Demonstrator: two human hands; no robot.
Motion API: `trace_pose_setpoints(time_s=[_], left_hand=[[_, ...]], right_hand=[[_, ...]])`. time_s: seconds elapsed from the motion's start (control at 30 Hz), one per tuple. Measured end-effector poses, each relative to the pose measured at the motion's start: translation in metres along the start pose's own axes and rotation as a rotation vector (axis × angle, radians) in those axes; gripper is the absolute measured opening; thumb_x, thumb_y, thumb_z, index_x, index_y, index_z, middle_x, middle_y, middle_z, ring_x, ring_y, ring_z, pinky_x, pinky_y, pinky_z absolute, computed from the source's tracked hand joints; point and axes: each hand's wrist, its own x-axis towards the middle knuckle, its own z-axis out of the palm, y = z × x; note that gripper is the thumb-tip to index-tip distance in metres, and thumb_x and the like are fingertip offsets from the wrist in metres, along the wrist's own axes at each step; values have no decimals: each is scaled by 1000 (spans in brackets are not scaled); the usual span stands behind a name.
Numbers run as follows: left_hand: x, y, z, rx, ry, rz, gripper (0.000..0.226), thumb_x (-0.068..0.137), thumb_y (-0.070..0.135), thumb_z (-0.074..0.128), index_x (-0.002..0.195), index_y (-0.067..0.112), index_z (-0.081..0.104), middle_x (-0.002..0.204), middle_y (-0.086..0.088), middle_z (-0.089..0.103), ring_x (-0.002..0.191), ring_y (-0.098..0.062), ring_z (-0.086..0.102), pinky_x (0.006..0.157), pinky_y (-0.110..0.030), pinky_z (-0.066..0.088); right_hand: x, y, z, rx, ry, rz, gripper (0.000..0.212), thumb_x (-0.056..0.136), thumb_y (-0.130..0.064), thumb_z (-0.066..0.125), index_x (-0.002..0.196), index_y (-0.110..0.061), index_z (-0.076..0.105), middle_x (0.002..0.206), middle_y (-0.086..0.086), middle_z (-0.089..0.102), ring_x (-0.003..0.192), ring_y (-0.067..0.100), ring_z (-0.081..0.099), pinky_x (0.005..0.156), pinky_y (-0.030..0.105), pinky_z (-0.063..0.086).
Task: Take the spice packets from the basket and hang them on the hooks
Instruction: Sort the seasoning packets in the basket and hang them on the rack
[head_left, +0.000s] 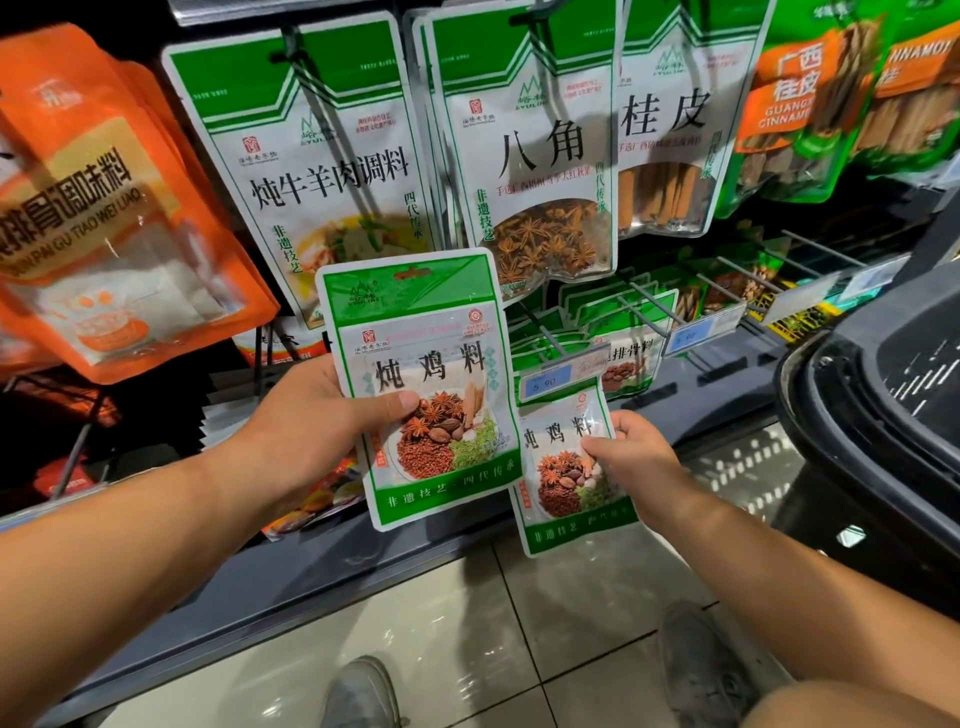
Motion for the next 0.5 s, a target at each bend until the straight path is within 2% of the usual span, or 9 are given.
trace_pose_setpoints(time_s=[0.13, 0.3, 0.43, 0.47, 0.5], left_hand=[[1, 0, 0, 2, -2, 1, 34, 92, 0, 68, 118, 20, 73, 108, 2, 79, 95, -19, 77, 73, -26, 63], [0, -1, -2, 36, 15, 2, 32, 92, 1, 68, 115, 22, 74, 106, 1, 80, 93, -20, 78, 80, -36, 59], [1, -3, -3, 34, -1, -7, 31, 92, 1, 68, 117, 19, 73, 104, 0, 80, 91, -21, 78, 67, -27, 62], [1, -3, -3, 34, -3, -9, 31, 92, 1, 68, 116, 19, 73, 104, 0, 80, 90, -21, 78, 66, -26, 61], [1, -3, -3, 37, -3, -11, 31, 92, 1, 68, 116, 19, 73, 103, 0, 80, 88, -20, 78, 66, -26, 62]], right_hand=[[3, 0, -5, 3, 79, -14, 13, 94, 0, 63, 107, -1, 63, 89, 15, 71, 81, 28, 68, 67, 37, 55], [6, 5, -2, -23, 72, 21, 7, 95, -4, 65, 101, -6, 63, 89, 14, 70, 83, 30, 66, 74, 41, 54], [16, -4, 3, -45, 138, 66, 7, 94, -4, 65, 98, -9, 63, 91, 14, 71, 81, 28, 65, 75, 39, 54], [19, -6, 4, -58, 126, 72, 7, 91, -8, 66, 96, -9, 61, 93, 14, 71, 83, 28, 64, 77, 40, 53], [24, -4, 5, -92, 113, 82, 17, 86, -17, 69, 98, -9, 60, 97, 14, 69, 88, 28, 63, 82, 41, 53]])
